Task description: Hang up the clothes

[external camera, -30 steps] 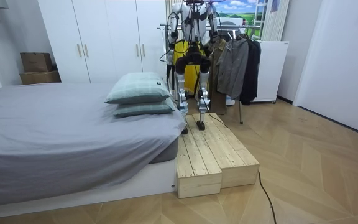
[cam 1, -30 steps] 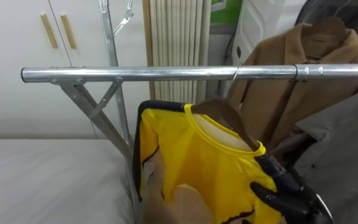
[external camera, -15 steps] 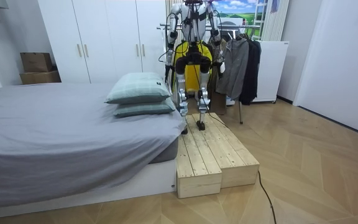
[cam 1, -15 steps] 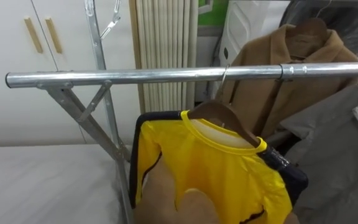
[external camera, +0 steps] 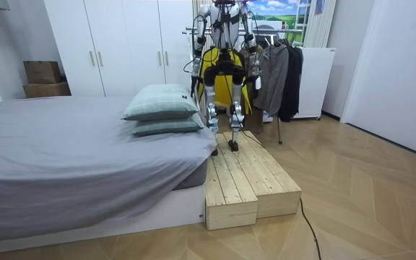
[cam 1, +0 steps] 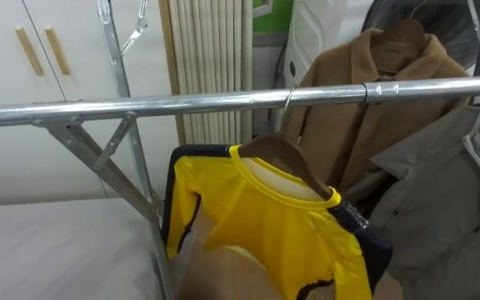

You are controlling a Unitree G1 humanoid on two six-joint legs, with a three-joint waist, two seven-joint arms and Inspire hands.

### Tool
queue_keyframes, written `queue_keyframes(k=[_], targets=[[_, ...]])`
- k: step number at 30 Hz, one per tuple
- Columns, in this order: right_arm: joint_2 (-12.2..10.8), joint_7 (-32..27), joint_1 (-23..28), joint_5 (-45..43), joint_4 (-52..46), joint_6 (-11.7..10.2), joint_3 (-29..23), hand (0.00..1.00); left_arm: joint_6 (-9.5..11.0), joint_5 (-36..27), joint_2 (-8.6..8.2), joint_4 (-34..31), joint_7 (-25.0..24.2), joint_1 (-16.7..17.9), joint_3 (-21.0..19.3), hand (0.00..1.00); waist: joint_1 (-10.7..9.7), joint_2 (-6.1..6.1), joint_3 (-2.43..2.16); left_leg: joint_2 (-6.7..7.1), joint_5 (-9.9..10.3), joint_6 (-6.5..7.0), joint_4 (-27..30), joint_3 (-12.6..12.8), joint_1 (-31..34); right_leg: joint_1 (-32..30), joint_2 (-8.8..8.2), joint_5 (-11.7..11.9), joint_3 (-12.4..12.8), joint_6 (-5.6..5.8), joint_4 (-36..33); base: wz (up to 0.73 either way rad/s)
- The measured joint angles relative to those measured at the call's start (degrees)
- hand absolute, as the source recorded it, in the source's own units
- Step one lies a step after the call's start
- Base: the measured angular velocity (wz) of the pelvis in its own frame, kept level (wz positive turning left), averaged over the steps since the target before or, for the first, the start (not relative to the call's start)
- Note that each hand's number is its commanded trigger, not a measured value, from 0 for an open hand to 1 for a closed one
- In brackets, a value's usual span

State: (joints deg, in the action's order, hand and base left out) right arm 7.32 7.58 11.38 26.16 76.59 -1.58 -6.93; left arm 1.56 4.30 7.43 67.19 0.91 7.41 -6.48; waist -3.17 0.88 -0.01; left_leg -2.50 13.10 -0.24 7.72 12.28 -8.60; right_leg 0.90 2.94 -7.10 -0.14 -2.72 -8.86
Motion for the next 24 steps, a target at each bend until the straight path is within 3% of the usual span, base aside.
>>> queue_keyframes(k=[7, 14, 24], targets=[[0.5, -1.4, -1.4, -12.1, -1.5, 0.3, -1.2, 0.0, -1.2, 0.2, -0.05, 0.4, -0.6, -0.2, -0.1, 0.0, 0.2, -0.53, -0.03, -0.03, 0.0, 0.0, 0.0, 0.0, -0.1, 0.1, 0.04, 0.0, 0.0, -0.01, -0.1, 0.0], [0.6, -5.7, -3.8, -25.2, -7.0, 0.3, 1.5, 0.0, -1.6, 0.0, -0.03, 0.3, -0.2, -1.3, 1.9, 0.0, 1.2, -0.64, -0.04, -0.07, 0.0, 0.0, 0.0, 0.6, 0.1, -0.5, 0.17, 0.0, 0.5, -0.05, -0.3, -0.04], [0.0, -8.0, -3.3, -25.4, -8.7, 0.5, 2.8, 0.0, -2.5, 0.3, -0.01, -0.5, -0.2, -1.4, 2.2, 0.0, 1.5, -0.33, -0.21, -0.07, 0.0, 0.0, 0.0, 0.3, 0.3, -0.5, 0.09, 0.0, 0.5, -0.05, -0.1, 0.0]])
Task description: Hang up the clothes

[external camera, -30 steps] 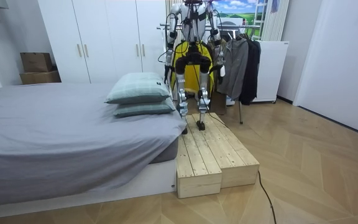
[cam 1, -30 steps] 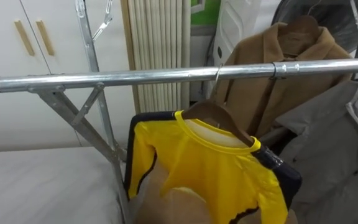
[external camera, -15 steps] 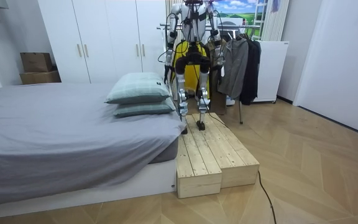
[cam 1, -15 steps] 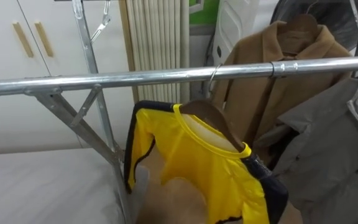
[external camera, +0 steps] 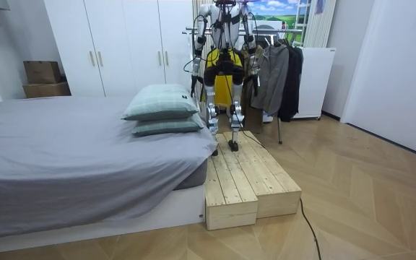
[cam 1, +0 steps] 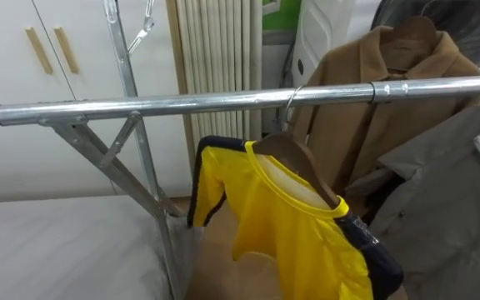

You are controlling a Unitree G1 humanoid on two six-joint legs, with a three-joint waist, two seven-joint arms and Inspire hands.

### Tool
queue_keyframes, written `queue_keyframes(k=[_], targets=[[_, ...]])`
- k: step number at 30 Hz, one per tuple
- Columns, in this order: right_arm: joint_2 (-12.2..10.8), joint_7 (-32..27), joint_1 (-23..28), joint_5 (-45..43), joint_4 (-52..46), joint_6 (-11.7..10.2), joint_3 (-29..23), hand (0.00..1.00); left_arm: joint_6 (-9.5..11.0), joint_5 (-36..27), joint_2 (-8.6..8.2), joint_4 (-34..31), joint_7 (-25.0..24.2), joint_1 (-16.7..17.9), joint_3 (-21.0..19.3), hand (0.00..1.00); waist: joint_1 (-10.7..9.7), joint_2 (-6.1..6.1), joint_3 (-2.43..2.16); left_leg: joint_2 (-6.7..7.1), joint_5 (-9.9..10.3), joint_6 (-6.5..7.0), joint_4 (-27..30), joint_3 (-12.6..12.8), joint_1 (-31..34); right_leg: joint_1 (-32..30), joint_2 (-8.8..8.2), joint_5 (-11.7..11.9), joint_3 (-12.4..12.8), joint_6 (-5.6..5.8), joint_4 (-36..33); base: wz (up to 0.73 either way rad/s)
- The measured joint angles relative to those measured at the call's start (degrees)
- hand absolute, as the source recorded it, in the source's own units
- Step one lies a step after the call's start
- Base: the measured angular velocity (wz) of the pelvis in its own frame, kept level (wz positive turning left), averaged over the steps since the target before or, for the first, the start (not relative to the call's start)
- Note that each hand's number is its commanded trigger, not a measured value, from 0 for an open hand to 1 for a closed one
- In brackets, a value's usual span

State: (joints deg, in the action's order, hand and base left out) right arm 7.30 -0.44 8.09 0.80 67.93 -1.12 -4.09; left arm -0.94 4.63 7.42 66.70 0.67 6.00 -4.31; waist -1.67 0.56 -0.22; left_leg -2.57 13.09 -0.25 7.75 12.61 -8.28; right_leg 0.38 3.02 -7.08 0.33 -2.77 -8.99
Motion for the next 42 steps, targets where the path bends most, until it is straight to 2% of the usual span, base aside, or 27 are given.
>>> queue_keyframes(k=[3, 5, 15, 17, 25, 30, 33, 36, 37, 38, 39, 40, 41, 42], targets=[[0.0, 0.2, 0.0, 2.6, 1.0, 0.1, 0.0, 0.0, -0.7, 0.0, 0.02, 0.0, 0.0, 0.1, 0.0, 0.0, -0.3, -0.02, 0.04, 0.01, 0.0, 0.0, 0.0, -0.2, 0.0, 0.0, 0.0, 0.0, -0.1, 0.0, 0.0, 0.0], [0.0, 0.4, 0.0, 4.5, 1.5, 1.1, 0.0, 0.0, -1.4, -0.1, 0.18, 0.0, 0.0, 0.0, 0.0, 0.0, -0.4, 0.05, 0.08, 0.01, 0.0, 0.0, 0.0, -0.2, 0.0, 0.1, -0.01, 0.0, -0.1, 0.0, 0.1, 0.0], [-0.2, 0.4, 0.0, 10.1, 3.3, 3.0, -0.1, 0.0, -2.4, -0.1, 0.3, -0.3, -0.2, 0.1, 0.0, 0.0, -1.1, 0.29, 0.22, 0.01, 0.0, 0.0, 0.0, -0.3, -0.5, 0.6, -0.02, -0.1, -0.2, -0.02, 0.1, 0.0], [-0.2, 0.4, -0.2, 10.3, 3.1, 3.6, -0.1, 0.0, -2.4, -0.1, 0.3, -0.5, -0.2, 0.0, 0.1, 0.0, -1.1, 0.39, 0.22, 0.01, 0.0, 0.0, 0.0, -0.3, -0.5, 0.6, -0.02, -0.2, -0.3, -0.01, 0.1, 0.0], [-0.2, 0.5, -0.4, 10.1, 0.7, 3.7, 0.4, 0.0, -2.2, -0.2, 0.31, -1.1, 0.4, 0.2, 1.1, 0.0, -1.0, 0.28, 0.11, -0.02, 0.0, 0.0, 0.0, -0.3, -0.4, 0.5, -0.02, -0.2, -0.4, -0.05, -0.1, 0.0], [-0.2, 0.5, -0.4, 9.7, 0.2, 3.6, 0.7, 0.0, -1.0, -0.1, 0.22, -1.1, 1.6, 0.9, 1.1, 0.0, -0.9, 0.28, 0.29, -0.26, 0.0, -0.01, 0.1, -0.3, -0.4, 0.6, -0.15, -0.3, -0.5, -0.21, -0.1, 0.0], [-0.2, 0.5, -0.4, 5.7, -1.3, 3.4, 1.8, 0.0, -0.2, 0.1, 0.13, -2.0, 3.0, 1.4, 1.1, 0.0, -0.6, 0.3, 0.35, -0.47, 0.0, -0.09, 0.2, -0.8, 0.6, -0.5, -0.16, -0.8, -1.2, -0.56, -1.0, 0.11], [0.0, 0.6, -0.9, 2.2, -1.3, 2.6, 2.9, 0.0, 0.6, 1.8, 0.06, -2.8, 4.3, 1.3, 1.0, 0.0, -0.3, 0.64, 0.34, -0.67, 0.0, -0.31, 2.0, -2.7, 3.0, -0.8, -0.61, -0.7, -4.0, -0.86, -1.0, 0.46], [0.2, 0.5, -1.2, 0.8, -1.3, 2.4, 3.3, 0.0, 0.7, 2.9, -0.13, -3.8, 4.9, 1.5, 1.0, 0.0, 0.2, 0.57, 0.32, -0.66, -0.1, -0.47, 2.4, -3.9, 4.2, -0.8, -0.8, -0.7, -5.5, -1.01, -0.8, 0.59], [0.4, 0.2, -1.7, -0.6, -1.3, 2.4, 4.3, 0.0, 1.0, 5.1, -0.32, -5.0, 5.6, 1.6, 0.9, 0.0, 0.7, 0.56, 0.34, -0.68, -0.2, -0.55, 3.5, -4.7, 5.8, -1.2, -1.16, -0.7, -8.5, -1.13, -0.8, 0.65], [0.6, 0.1, -2.2, -1.2, -1.1, 2.4, 4.8, 0.0, 1.4, 5.9, -0.36, -5.2, 5.9, 1.6, 0.9, 0.0, 0.8, 0.53, 0.39, -0.7, -0.3, -0.69, 4.0, -4.9, 6.8, -1.2, -1.37, -0.7, -10.0, -1.15, -0.7, 0.88], [1.0, -0.2, -3.2, -2.4, -0.2, 2.4, 5.4, 0.0, 1.8, 6.4, -0.45, -5.5, 6.4, 1.5, 0.9, 0.0, 0.5, 0.84, 0.24, -0.7, -0.6, -1.09, 4.7, -4.4, 8.4, -1.2, -1.94, -0.8, -12.6, -1.31, -0.5, 1.16], [1.2, -0.5, -4.1, -3.0, 1.2, 2.4, 5.7, 0.0, 1.8, 6.3, -0.57, -6.1, 6.6, 1.3, 1.1, 0.0, 0.6, 0.74, 0.27, -1.09, -1.1, -1.37, 5.1, -2.3, 9.8, -0.9, -2.38, -1.0, -15.7, -1.54, 0.0, 1.28], [1.2, -0.9, -4.4, -3.0, 1.7, 2.5, 5.9, 0.0, 1.9, 6.2, -0.63, -6.4, 6.7, 1.3, 1.1, 0.0, 0.8, 0.9, 0.31, -1.11, -1.9, -1.32, 4.9, -0.7, 10.3, -0.6, -2.79, -1.0, -17.2, -1.55, 0.5, 1.44]])
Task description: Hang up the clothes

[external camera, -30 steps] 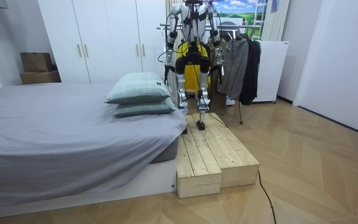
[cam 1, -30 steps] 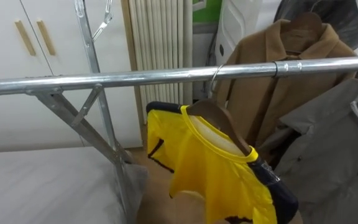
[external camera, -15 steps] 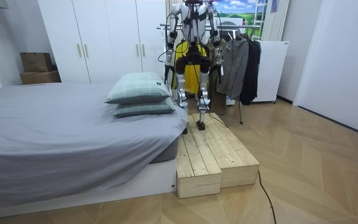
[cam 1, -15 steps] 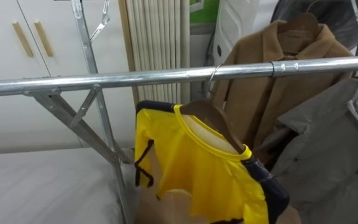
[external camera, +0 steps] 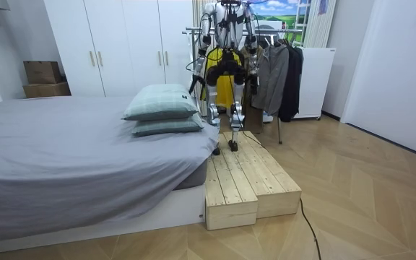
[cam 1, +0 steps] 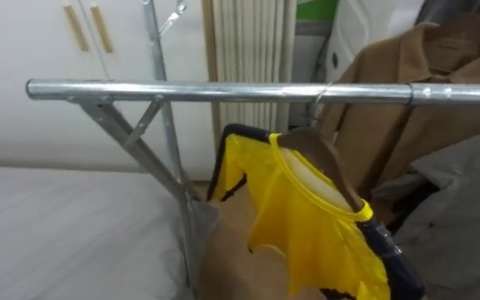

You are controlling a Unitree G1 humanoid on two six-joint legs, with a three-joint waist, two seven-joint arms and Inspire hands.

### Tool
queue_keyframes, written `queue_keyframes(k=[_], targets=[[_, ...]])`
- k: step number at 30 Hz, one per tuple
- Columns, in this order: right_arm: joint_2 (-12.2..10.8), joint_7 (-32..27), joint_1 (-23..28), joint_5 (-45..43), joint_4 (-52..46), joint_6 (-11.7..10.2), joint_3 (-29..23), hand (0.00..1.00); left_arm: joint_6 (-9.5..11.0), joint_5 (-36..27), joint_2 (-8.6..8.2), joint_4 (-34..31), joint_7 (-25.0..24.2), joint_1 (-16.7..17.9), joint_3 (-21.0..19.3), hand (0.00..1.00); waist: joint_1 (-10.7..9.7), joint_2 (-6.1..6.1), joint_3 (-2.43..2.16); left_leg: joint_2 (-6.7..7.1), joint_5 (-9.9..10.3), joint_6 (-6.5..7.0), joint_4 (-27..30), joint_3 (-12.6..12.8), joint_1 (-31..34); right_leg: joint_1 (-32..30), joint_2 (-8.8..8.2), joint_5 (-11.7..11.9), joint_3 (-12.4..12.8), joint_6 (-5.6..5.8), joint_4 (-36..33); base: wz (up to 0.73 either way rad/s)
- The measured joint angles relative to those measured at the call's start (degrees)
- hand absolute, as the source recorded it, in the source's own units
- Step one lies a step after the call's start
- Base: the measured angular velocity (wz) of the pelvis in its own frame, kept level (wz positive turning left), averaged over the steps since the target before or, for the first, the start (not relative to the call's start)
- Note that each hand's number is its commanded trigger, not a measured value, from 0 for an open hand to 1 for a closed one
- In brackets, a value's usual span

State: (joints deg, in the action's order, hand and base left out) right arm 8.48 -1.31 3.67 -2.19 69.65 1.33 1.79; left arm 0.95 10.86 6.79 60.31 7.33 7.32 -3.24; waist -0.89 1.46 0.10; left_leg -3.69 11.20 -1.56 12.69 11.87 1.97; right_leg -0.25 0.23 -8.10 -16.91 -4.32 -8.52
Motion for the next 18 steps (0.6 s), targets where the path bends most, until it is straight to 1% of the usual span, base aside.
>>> queue_keyframes(k=[1, 2, 3, 4, 5, 6, 7, 8, 9, 10, 11, 12, 13, 14, 15, 16, 17, 18], targets=[[0.1, -0.7, -0.5, -0.4, 0.5, 0.0, -0.1, 0.0, 0.0, 0.0, -0.19, -0.4, 0.0, 0.0, -0.1, 0.0, 0.2, 0.24, 0.0, -0.15, -1.5, 0.33, -0.6, 4.2, 0.7, 0.6, -0.83, 0.0, -3.4, -0.02, 0.7, 1.5], [0.2, -1.3, -1.5, -0.3, 1.2, 0.0, -1.1, 0.0, 0.0, -0.2, -0.51, -0.5, 0.0, 0.0, -0.4, 0.0, 0.3, 0.45, 0.23, -0.42, -2.8, 0.78, -0.9, 8.4, 0.9, 0.9, -1.82, -0.2, -7.6, -0.08, 1.8, 1.51], [0.4, -1.6, -2.0, -0.1, 1.4, 0.0, -1.2, 0.0, 0.0, -0.3, -0.59, -0.5, 0.0, -0.1, -0.5, 0.0, 0.2, 0.88, 0.72, -1.02, -2.7, 1.17, 0.3, 11.2, 1.2, 1.1, -2.34, -0.6, -10.3, -0.26, 1.9, 1.57], [0.8, -2.0, -2.5, 0.5, 1.4, 0.0, -1.5, 0.0, 0.1, -0.9, -0.55, 0.0, 0.0, -0.4, -0.5, 0.0, 0.1, 0.29, 0.8, -2.72, -1.0, 2.1, 4.5, 16.8, 1.8, 1.8, -2.7, -1.5, -14.5, -0.1, 1.5, 1.31], [0.9, -2.3, -2.5, 0.7, 1.4, 0.0, -2.0, 0.0, 0.2, -1.3, -0.5, 0.5, -0.1, -0.7, -0.5, 0.0, 0.1, 0.02, 0.79, -3.58, 0.1, 2.1, 6.4, 18.5, 1.7, 2.3, -2.77, -2.0, -16.5, -0.06, 1.1, 1.67], [0.8, -2.8, -2.8, 1.0, 1.4, 0.1, -3.1, 0.0, 0.3, -1.3, -0.32, 1.8, -0.1, -1.0, -0.5, 0.0, 0.2, -0.3, 0.65, -5.15, 2.0, 1.86, 9.5, 21.4, 0.9, 3.0, -3.07, -3.4, -20.1, 0.15, -0.2, 1.68], [0.8, -3.3, -3.1, 1.9, 1.4, 0.3, -3.1, 0.0, 0.3, -1.7, -0.09, 2.7, -0.1, -1.0, -0.5, 0.0, 0.2, -0.39, 0.68, -6.16, 3.3, 0.72, 10.2, 24.3, -0.9, 4.2, -3.28, -4.4, -23.9, 0.45, -1.0, 1.94], [0.8, -3.7, -3.3, 2.0, 1.3, 0.7, -3.1, 0.0, 0.3, -2.3, 0.07, 3.4, -0.1, -0.9, -0.7, 0.0, 0.4, -0.22, 0.72, -6.68, 3.9, -0.09, 9.9, 25.6, -2.4, 5.2, -3.59, -5.1, -27.2, 0.84, -1.5, 1.54], [0.8, -3.8, -3.2, 1.9, 1.3, 0.7, -3.1, 0.0, 0.3, -2.5, 0.15, 3.6, -0.1, -1.0, -1.0, 0.0, 0.5, -0.03, 0.66, -6.71, 3.9, -0.1, 9.9, 25.6, -2.8, 5.6, -3.84, -5.3, -28.6, 1.08, -1.5, 1.34], [1.0, -4.0, -3.3, 1.8, 1.3, 0.7, -3.1, 0.0, 0.3, -2.8, 0.15, 3.7, -0.1, -0.8, -1.1, 0.0, 1.1, 0.08, 0.57, -6.49, 3.8, -0.34, 9.4, 25.6, -4.0, 6.2, -4.23, -5.6, -30.9, 1.6, -1.7, 1.15], [1.2, -4.0, -3.7, 1.6, 1.3, 0.7, -3.2, 0.0, 0.4, -3.2, -0.01, 3.8, -0.1, -0.5, -1.2, 0.0, 1.4, -0.03, 0.59, -5.69, 3.5, -0.95, 7.5, 25.2, -4.6, 6.5, -4.72, -5.9, -32.7, 2.06, -2.4, 1.07], [1.2, -4.0, -3.9, 1.5, 1.3, 0.7, -3.2, 0.0, 0.4, -3.7, -0.05, 3.8, -0.1, -0.5, -1.2, 0.0, 1.5, -0.04, 0.58, -5.21, 3.2, -1.5, 6.5, 24.5, -4.5, 6.5, -5.0, -6.0, -33.6, 2.2, -2.7, 0.8], [1.2, -3.7, -4.3, 1.7, 1.3, 0.6, -3.0, 0.0, 0.4, -4.1, -0.18, 3.8, -0.1, -0.3, -1.4, 0.0, 2.3, 0.0, 0.58, -4.51, 3.0, -1.56, 5.2, 23.5, -4.4, 6.5, -5.68, -6.2, -35.1, 2.58, -3.4, 0.59], [1.1, -3.4, -4.4, 1.8, 1.3, 0.5, -3.0, 0.0, 0.4, -4.1, -0.33, 3.8, -0.1, -0.4, -1.6, 0.0, 2.9, 0.08, 0.45, -4.17, 2.7, -1.17, 4.5, 22.4, -4.2, 6.6, -6.24, -6.3, -35.9, 2.83, -3.9, 0.51], [1.0, -3.2, -4.5, 1.8, 1.3, 0.5, -3.0, 0.0, 0.5, -4.1, -0.38, 3.8, -0.1, -0.4, -1.6, 0.0, 3.0, 0.11, 0.43, -3.82, 2.6, -1.03, 4.1, 21.9, -4.1, 6.6, -6.53, -6.4, -36.4, 2.96, -4.2, 0.44], [0.9, -2.9, -4.7, 1.6, 1.3, 0.4, -3.0, 0.0, 0.5, -4.0, -0.44, 3.8, -0.1, -0.2, -1.8, 0.0, 3.2, 0.2, 0.26, -3.23, 2.4, -0.68, 3.2, 21.2, -4.0, 6.9, -6.95, -6.3, -36.9, 3.22, -4.6, 0.31], [0.6, -2.8, -4.6, 1.6, 1.3, 0.1, -3.0, 0.0, 0.5, -4.0, -0.62, 3.9, -0.1, 0.4, -2.7, 0.0, 3.4, 0.26, 0.26, -2.7, 2.2, -0.41, 2.4, 20.7, -4.0, 7.1, -7.54, -6.2, -37.4, 3.42, -5.5, 0.27], [0.5, -2.7, -4.4, 1.6, 1.4, -0.1, -3.0, 0.0, 0.5, -4.0, -0.71, 3.9, -0.1, 0.8, -2.9, 0.0, 3.4, 0.33, 0.14, -2.42, 2.0, -0.29, 2.0, 20.5, -4.1, 7.2, -7.89, -6.2, -37.6, 3.48, -6.0, 0.28]])
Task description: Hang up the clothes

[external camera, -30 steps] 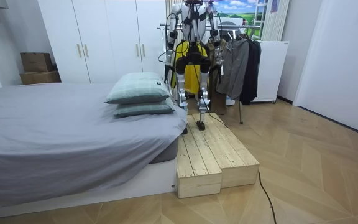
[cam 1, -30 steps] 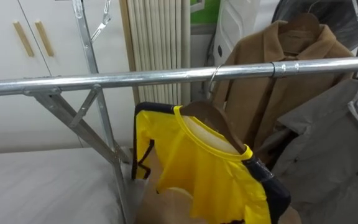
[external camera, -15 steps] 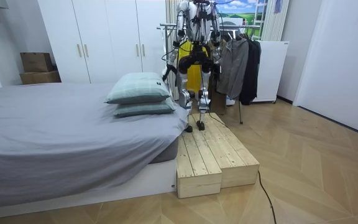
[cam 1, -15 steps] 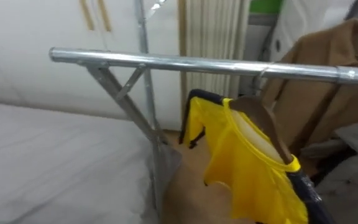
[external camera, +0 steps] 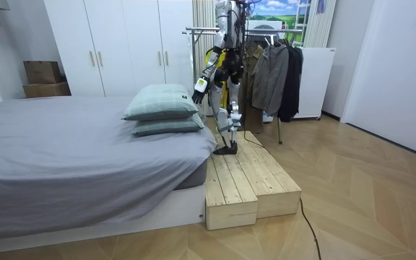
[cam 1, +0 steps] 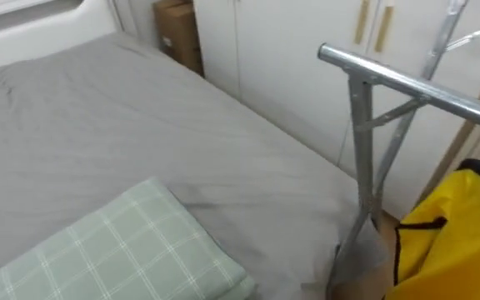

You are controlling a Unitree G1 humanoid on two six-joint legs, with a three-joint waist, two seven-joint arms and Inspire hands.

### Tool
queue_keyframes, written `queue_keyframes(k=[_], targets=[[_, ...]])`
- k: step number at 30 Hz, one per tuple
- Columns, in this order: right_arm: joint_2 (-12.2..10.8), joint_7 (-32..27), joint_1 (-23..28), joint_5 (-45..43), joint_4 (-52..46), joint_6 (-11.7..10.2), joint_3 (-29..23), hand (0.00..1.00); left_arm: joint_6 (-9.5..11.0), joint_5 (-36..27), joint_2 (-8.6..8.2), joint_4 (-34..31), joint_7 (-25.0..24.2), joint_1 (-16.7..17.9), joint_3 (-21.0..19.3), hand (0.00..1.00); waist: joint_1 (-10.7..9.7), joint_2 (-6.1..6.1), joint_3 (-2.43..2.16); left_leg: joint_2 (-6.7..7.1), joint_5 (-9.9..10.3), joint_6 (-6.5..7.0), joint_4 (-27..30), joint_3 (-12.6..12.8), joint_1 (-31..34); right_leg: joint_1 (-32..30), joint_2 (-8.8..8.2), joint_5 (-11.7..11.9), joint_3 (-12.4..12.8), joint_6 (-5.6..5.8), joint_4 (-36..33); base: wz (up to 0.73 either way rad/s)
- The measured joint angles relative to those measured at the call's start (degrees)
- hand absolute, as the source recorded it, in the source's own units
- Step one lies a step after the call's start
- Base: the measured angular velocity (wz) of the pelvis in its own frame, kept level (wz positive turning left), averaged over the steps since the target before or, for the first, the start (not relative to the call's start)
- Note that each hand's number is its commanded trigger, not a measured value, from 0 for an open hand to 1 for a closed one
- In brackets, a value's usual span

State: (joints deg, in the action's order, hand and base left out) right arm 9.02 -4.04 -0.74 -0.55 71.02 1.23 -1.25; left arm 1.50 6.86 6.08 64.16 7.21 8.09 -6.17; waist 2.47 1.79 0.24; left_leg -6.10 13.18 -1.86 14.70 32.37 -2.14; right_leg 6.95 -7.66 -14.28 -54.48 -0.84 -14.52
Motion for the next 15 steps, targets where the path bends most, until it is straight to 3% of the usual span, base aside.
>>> queue_keyframes(k=[3, 6, 8, 10, 13, 15], targets=[[-0.4, 0.5, 1.7, 0.2, 0.1, 0.0, 0.0, 0.0, 0.0, 0.0, -0.07, 0.1, 0.0, 0.9, -0.5, 0.0, -0.5, 0.23, -0.45, 1.2, -0.5, 0.73, -1.3, -2.0, -0.6, 0.7, -1.5, 0.4, 1.1, 0.61, -2.3, 0.47], [-0.7, 0.4, 3.8, 0.1, 0.2, 0.0, 0.0, 0.0, 0.0, -0.6, 0.44, 1.5, 0.3, 0.9, -0.8, 0.0, -0.5, 0.76, -0.6, 2.59, -0.9, 1.62, -2.1, -4.5, -1.6, 1.4, -2.01, 0.9, 6.5, 1.52, -2.5, 0.44], [-0.9, -0.4, 5.0, 0.8, 0.7, 0.1, 0.0, 0.0, -0.1, -3.0, 1.21, 2.8, 1.8, 0.9, -1.0, 0.0, -0.5, 1.22, 0.07, 3.13, -0.9, 1.88, -2.4, -6.0, -2.5, 2.2, -1.94, 1.7, 10.3, 2.56, -2.2, 0.36], [-1.1, -1.1, 5.4, 0.7, 0.7, 0.1, 0.0, 0.0, -0.4, -2.9, 1.96, 3.5, 3.1, 1.1, -1.4, 0.0, -0.4, 1.77, 0.04, 3.41, -0.7, 2.39, -2.5, -6.3, -2.3, 2.5, -1.9, 2.0, 11.4, 3.08, -2.1, 0.16], [-1.1, -2.4, 5.4, 0.2, 0.6, 0.1, -0.2, 0.0, -2.1, -2.6, 2.05, 5.4, 3.7, 2.3, -2.7, 0.0, -0.6, 1.54, 0.1, 3.87, 0.0, 3.34, -2.0, -7.1, -2.2, 2.9, -2.26, 2.3, 13.1, 3.54, -2.3, 0.15], [-1.2, -2.9, 5.9, 0.2, 0.6, 0.2, -0.2, 0.0, -3.0, -2.2, 2.09, 5.5, 3.6, 2.8, -2.7, 0.0, -1.2, 1.17, 0.13, 4.3, 0.4, 4.04, -1.6, -8.8, -1.9, 3.1, -2.23, 2.4, 15.8, 3.74, -3.1, 0.56]])
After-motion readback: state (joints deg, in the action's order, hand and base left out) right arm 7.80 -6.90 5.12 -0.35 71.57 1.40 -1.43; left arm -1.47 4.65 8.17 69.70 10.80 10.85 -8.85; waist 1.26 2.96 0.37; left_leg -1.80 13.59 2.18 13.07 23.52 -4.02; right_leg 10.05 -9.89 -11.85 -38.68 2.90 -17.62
